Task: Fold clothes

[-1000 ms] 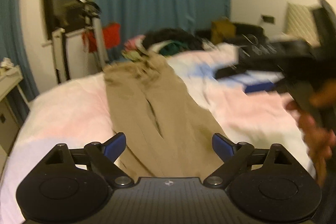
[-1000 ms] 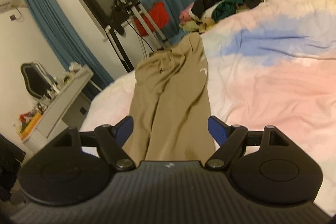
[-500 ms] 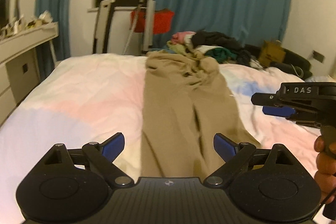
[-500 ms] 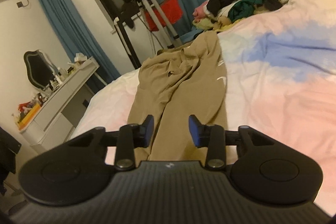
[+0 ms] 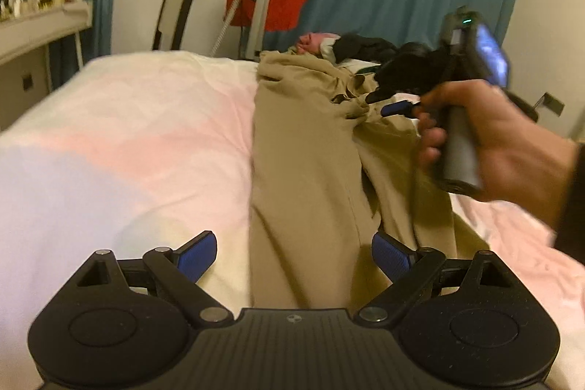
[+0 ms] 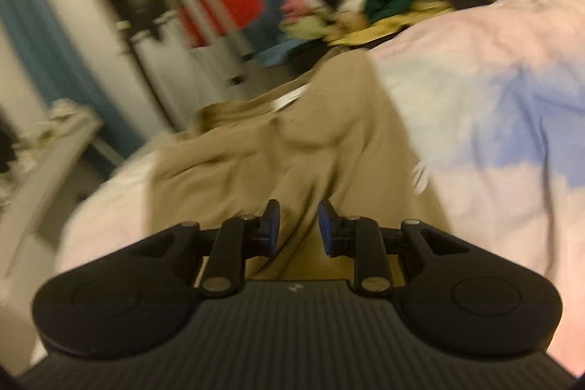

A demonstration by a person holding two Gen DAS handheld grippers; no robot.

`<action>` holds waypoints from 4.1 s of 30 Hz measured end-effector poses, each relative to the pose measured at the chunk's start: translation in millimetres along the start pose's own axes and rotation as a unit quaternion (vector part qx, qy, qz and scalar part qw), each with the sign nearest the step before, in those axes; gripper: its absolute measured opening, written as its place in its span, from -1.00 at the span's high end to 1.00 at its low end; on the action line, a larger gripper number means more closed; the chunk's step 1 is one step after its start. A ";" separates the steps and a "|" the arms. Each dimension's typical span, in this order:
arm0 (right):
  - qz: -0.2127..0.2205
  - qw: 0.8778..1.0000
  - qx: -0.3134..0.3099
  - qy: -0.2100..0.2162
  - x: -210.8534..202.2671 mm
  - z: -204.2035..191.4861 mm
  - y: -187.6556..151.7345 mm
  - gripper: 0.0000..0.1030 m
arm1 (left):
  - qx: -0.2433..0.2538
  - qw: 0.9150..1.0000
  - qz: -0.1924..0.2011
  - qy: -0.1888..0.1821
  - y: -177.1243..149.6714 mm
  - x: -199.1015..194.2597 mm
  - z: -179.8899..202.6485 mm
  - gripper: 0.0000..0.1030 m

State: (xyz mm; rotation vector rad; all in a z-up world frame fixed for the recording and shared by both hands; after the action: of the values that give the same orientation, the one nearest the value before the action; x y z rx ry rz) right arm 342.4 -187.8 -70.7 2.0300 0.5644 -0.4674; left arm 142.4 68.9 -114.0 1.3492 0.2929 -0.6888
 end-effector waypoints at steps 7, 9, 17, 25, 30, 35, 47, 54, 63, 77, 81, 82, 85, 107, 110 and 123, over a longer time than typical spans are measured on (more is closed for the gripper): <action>0.009 0.998 0.032 -0.049 51.4 5.2 11.3 0.37 | -0.022 1.000 -0.007 0.002 0.9 3.4 -11.6 -0.81; 0.022 0.998 0.050 -0.037 50.5 9.1 11.5 0.37 | -0.024 1.000 -0.009 0.003 0.5 2.4 -12.0 -0.81; 0.032 0.998 0.006 -0.055 39.3 -3.0 25.2 0.86 | -0.032 0.999 -0.020 0.006 -1.0 -1.4 -13.0 -0.79; 0.057 0.995 0.016 -0.077 -4.8 19.0 22.8 0.87 | -0.003 0.999 -0.033 0.001 -7.7 -3.2 -2.1 -0.77; 0.058 0.994 0.026 -0.092 -30.5 35.7 19.3 0.82 | -0.007 0.999 -0.037 0.001 -7.8 -3.6 -0.5 -0.77; 0.051 0.996 0.048 -0.062 -94.5 43.8 -10.8 0.64 | 0.003 0.999 -0.032 0.004 -8.1 -11.1 4.3 -0.77; 0.026 0.993 0.110 0.041 -274.6 57.3 -100.6 -0.62 | -0.085 0.992 -0.079 -0.046 -18.4 -71.6 -12.0 -0.77; -0.122 0.965 0.229 0.044 -260.8 101.4 -170.4 -0.46 | -0.212 0.963 -0.162 -0.031 -46.0 -73.9 -60.0 -0.56; -0.189 0.948 0.252 0.041 -249.6 104.5 -194.9 0.15 | -0.284 0.939 -0.183 -0.069 -60.1 -72.0 -81.8 0.09; -0.233 0.943 0.230 0.057 -242.6 99.1 -209.0 0.27 | -0.296 0.933 -0.194 -0.068 -74.0 -78.5 -84.9 0.45; -0.241 0.952 0.181 0.056 -242.0 85.6 -215.1 0.14 | -0.274 0.936 -0.203 -0.085 -72.3 -74.4 -74.0 0.10; -0.247 0.953 0.166 0.061 -241.1 80.2 -217.5 0.03 | -0.270 0.936 -0.205 -0.091 -72.0 -73.5 -71.3 0.10; -0.261 0.957 0.107 0.068 -239.3 62.3 -219.3 -0.10 | -0.257 0.939 -0.213 -0.085 -72.7 -71.0 -66.9 0.27; -0.075 0.980 0.102 0.155 -363.4 24.4 -52.2 0.84 | -0.345 0.913 -0.039 -0.214 16.2 -177.3 -56.6 0.91; -0.062 0.982 0.088 0.157 -389.0 25.6 -56.6 0.84 | -0.331 0.920 -0.043 -0.205 4.1 -195.1 -47.2 0.91; -0.098 0.984 0.077 0.130 -427.3 58.3 -157.0 0.84 | -0.285 0.941 -0.053 -0.172 -36.2 -250.1 -14.3 0.91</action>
State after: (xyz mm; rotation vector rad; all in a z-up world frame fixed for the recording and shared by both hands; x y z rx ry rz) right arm -102.4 -254.6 20.5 2.2113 0.9172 -0.3729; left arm -69.8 151.6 -3.5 0.6499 0.2570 -0.8385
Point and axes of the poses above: each gripper's, at about its wrist camera, not at the fingertips, and x roughly the way its jaws point, z to its right, y to its top, the point moved 2 cm from there along x, roughly the way its jaws point, and after that the axes turned 1 degree about -x, right-handed, at the moved point
